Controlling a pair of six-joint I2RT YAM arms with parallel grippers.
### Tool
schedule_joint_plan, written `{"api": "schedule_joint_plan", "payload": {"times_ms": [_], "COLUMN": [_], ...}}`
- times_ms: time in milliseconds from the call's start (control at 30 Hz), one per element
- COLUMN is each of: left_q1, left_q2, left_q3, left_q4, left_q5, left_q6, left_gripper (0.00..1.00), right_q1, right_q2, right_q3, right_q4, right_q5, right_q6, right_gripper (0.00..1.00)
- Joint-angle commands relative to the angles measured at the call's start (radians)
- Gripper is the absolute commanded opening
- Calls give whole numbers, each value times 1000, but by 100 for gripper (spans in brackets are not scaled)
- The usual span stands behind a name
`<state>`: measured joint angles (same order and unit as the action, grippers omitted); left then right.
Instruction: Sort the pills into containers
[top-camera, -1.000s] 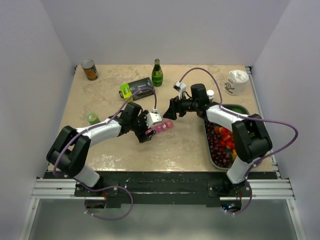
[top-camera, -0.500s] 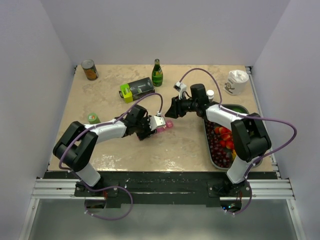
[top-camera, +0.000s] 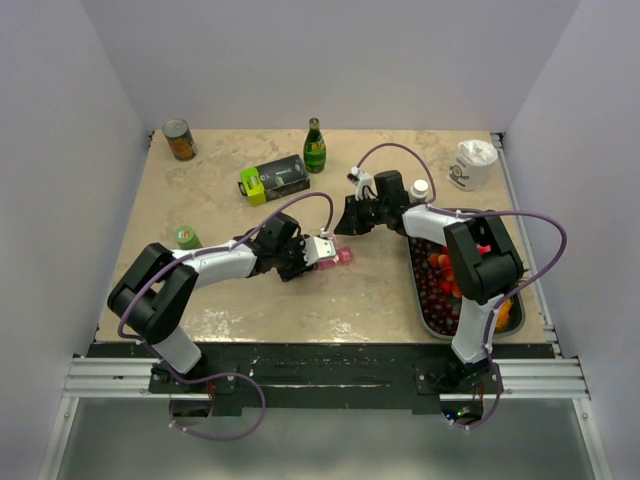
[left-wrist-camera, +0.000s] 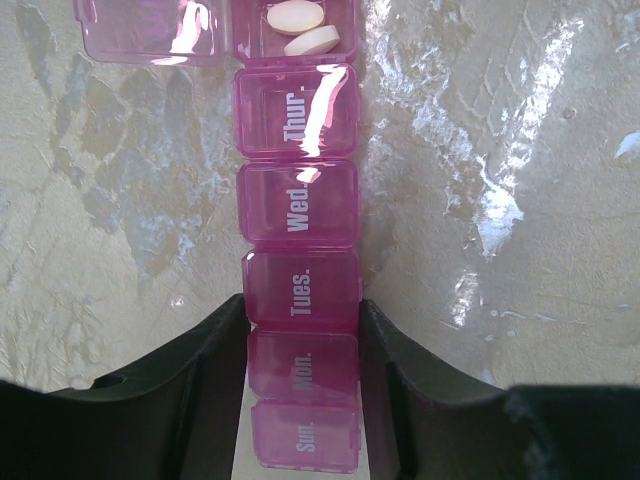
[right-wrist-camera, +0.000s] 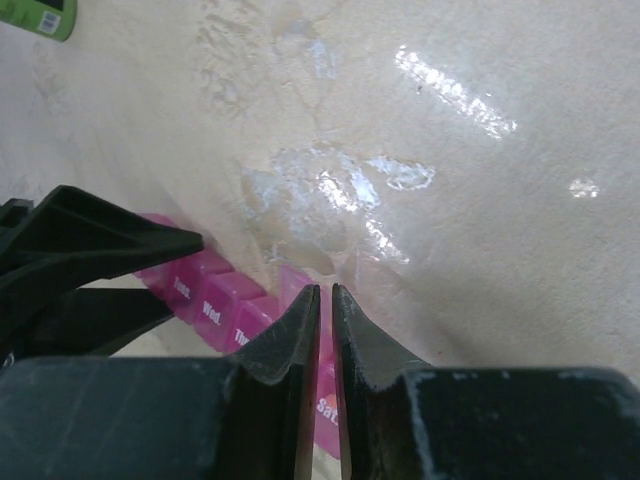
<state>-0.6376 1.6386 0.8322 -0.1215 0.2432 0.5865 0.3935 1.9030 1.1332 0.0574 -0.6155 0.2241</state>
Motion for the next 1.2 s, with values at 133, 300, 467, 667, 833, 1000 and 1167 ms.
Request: {"api": "schedule_joint_plan", "payload": {"times_ms": [133,300,467,667,833,1000,1167], "left_q1": [-5,-5,-5,-4,1,18,27], "left_q2": [-6,-8,-5,15,29,41,61], "left_q3": [-21,-22,-21,-2,10,28,51], "left_q4": [-3,-1,2,-18,-27,-40,-53], "left_q5": [38,38,34,13,-1,-13,-22], "left_q6": [44,45,39,18,-1,-27,-68], "left_gripper": [13,12,12,12,12,12,12], "right_q1": [-13,-12,-13,-13,-13,-10,1], "right_q2": [40,74,74,56,50,47,65], "right_q3": [45,46,45,46,56,94,138], "right_q4": [-13,-13,-5,-13,-50,-158,-283], "right_q5": [11,-30,-111,-276,-346,-313,-215], "right_q6": [14,17,14,-68,-127,-220,-313], "right_gripper": [13,11,8,3,2,0,0]}}
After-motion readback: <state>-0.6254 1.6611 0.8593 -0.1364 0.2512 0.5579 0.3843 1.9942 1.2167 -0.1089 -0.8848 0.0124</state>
